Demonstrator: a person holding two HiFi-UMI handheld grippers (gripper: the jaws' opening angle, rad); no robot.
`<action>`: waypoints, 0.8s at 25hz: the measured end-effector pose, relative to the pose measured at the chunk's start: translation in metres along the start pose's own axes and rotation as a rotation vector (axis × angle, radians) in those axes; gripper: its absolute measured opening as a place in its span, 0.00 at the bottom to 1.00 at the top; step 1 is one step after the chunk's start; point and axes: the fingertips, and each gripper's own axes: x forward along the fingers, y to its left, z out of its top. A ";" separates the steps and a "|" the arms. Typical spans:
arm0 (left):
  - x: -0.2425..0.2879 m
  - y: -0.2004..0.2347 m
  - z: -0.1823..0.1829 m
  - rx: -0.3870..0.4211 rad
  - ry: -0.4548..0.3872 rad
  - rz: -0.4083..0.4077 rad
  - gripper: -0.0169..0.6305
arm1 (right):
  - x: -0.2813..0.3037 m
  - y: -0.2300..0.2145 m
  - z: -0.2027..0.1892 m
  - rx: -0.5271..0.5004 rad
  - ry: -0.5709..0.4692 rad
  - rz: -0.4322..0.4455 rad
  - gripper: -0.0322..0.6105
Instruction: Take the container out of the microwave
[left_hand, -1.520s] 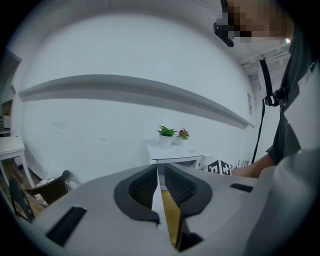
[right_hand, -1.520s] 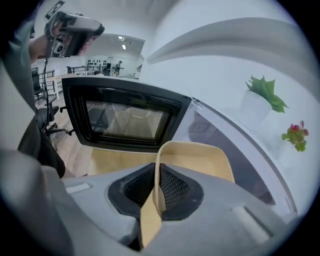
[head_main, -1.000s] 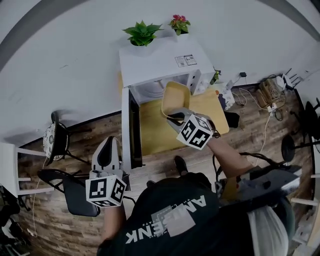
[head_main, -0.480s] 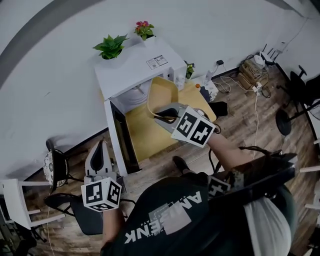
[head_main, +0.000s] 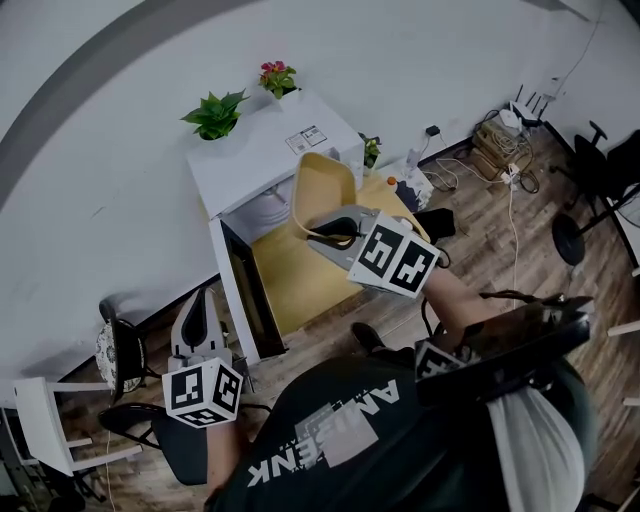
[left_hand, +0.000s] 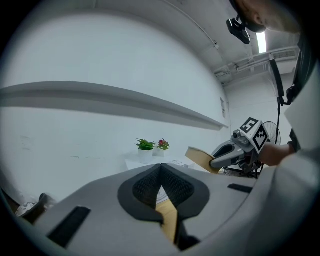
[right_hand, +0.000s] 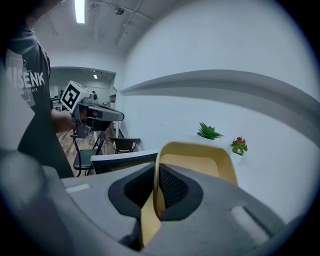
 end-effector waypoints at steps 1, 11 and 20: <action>0.001 0.001 0.000 -0.005 0.003 0.001 0.03 | 0.000 -0.001 0.001 -0.004 -0.002 -0.002 0.09; 0.008 0.006 -0.001 -0.022 0.018 0.012 0.03 | 0.001 -0.011 0.005 -0.014 -0.005 -0.011 0.09; 0.012 0.010 0.000 -0.029 0.024 0.031 0.03 | 0.004 -0.021 0.010 -0.014 -0.015 -0.008 0.09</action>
